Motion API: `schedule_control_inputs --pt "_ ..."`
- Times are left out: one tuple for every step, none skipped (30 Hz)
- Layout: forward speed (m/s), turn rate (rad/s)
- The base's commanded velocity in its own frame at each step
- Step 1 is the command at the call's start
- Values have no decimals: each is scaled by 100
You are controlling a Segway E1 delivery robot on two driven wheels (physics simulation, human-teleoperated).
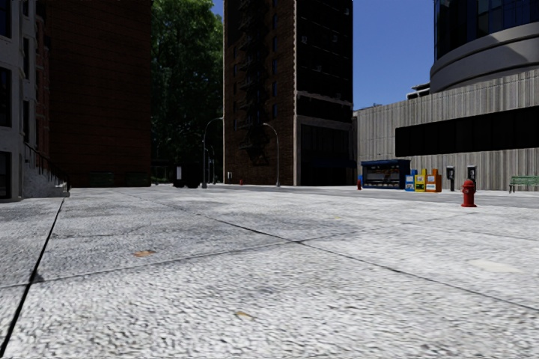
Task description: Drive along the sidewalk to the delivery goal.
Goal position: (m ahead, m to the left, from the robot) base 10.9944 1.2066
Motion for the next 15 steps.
schedule_control_inputs --pt "200 0" --pt "200 0" --pt "200 0" --pt "200 0" --pt "200 0" --pt "200 0" --pt "200 0" --pt "200 0" --pt "200 0" --pt "200 0" --pt "200 0" --pt "200 0" --pt "200 0" --pt "200 0" --pt "200 0"
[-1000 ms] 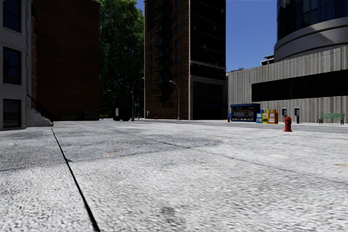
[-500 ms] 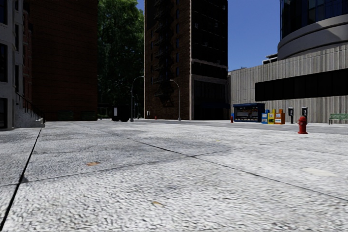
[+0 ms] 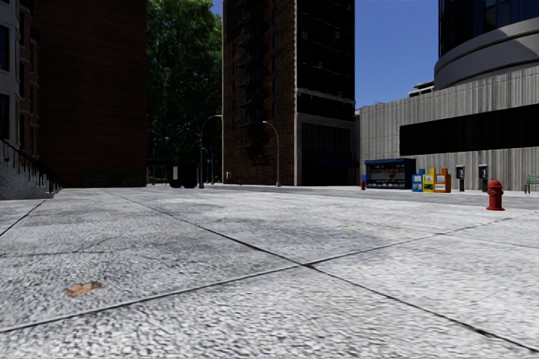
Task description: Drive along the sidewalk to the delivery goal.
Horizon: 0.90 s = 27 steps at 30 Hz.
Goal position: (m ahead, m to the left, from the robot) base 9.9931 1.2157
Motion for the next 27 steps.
schedule_control_inputs --pt "200 0" --pt "200 0" --pt "200 0" --pt "200 0" --pt "200 0" --pt "200 0" --pt "200 0" --pt "200 0" --pt "200 0" --pt "200 0" --pt "200 0" --pt "200 0" --pt "200 0" --pt "200 0" --pt "200 0" --pt "200 0" --pt "200 0" --pt "200 0" --pt "200 0" --pt "200 0" --pt "200 0" --pt "200 0" --pt "200 0" --pt "200 0" --pt "200 0" --pt "200 0" --pt "200 0"
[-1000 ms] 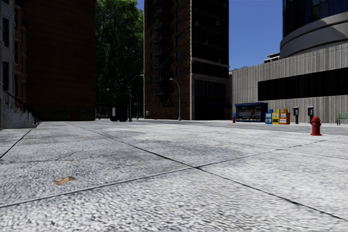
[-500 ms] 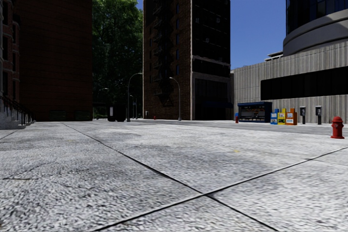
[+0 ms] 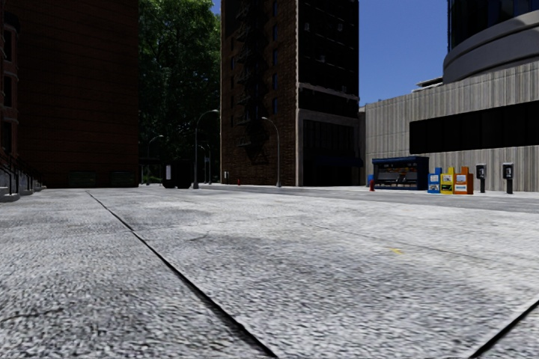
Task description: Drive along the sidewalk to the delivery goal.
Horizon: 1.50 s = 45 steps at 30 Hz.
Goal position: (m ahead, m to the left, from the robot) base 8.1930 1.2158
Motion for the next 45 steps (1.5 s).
schedule_control_inputs --pt "200 0" --pt "200 0" --pt "200 0" --pt "200 0" --pt "200 0" --pt "200 0" --pt "200 0" --pt "200 0" --pt "200 0" --pt "200 0" --pt "200 0" --pt "200 0" --pt "200 0" --pt "200 0" --pt "200 0" --pt "200 0" --pt "200 0" --pt "200 0" --pt "200 0" --pt "200 0" --pt "200 0" --pt "200 0" --pt "200 0" --pt "200 0" --pt "200 0" --pt "200 0" --pt "200 10" --pt "200 29" --pt "200 36" --pt "200 36" --pt "200 37" --pt "200 38" --pt "200 38" --pt "200 38" --pt "200 38" --pt "200 38" --pt "200 38" --pt "200 38" --pt "200 38" --pt "200 38" --pt "200 38" --pt "200 38" --pt "200 38" --pt "200 38" --pt "200 38"
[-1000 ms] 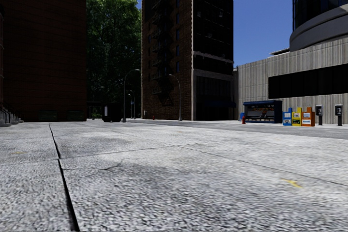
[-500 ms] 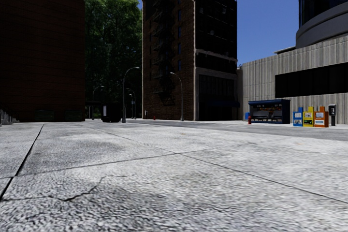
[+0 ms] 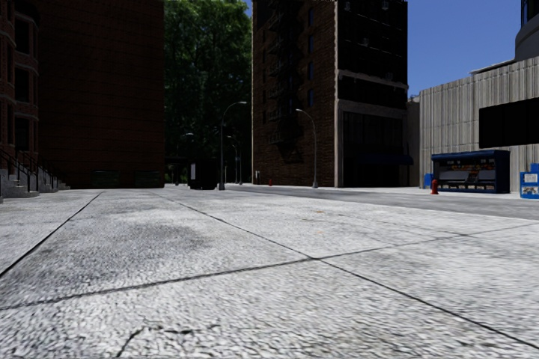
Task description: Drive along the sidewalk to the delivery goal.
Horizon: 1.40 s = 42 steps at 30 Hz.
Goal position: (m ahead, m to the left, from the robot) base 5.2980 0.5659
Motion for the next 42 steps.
schedule_control_inputs --pt "200 38" --pt "200 38" --pt "200 38" --pt "200 38" --pt "200 38" --pt "200 38" --pt "200 38" --pt "200 38" --pt "200 38" --pt "200 38" --pt "200 38" --pt "200 38" --pt "200 38" --pt "200 38" --pt "200 38" --pt "200 38" --pt "200 38" --pt "200 38" --pt "200 38" --pt "200 38" --pt "200 38" --pt "200 38" --pt "200 38" --pt "200 0" --pt "200 0" --pt "200 0" --pt "200 0" --pt "200 0" --pt "200 0" --pt "200 0" --pt "200 0" --pt "200 0" --pt "200 0" --pt "200 0" --pt "200 0" --pt "200 0" --pt "200 0" --pt "200 0" --pt "200 0" --pt "200 0" --pt "200 0" --pt "200 0"
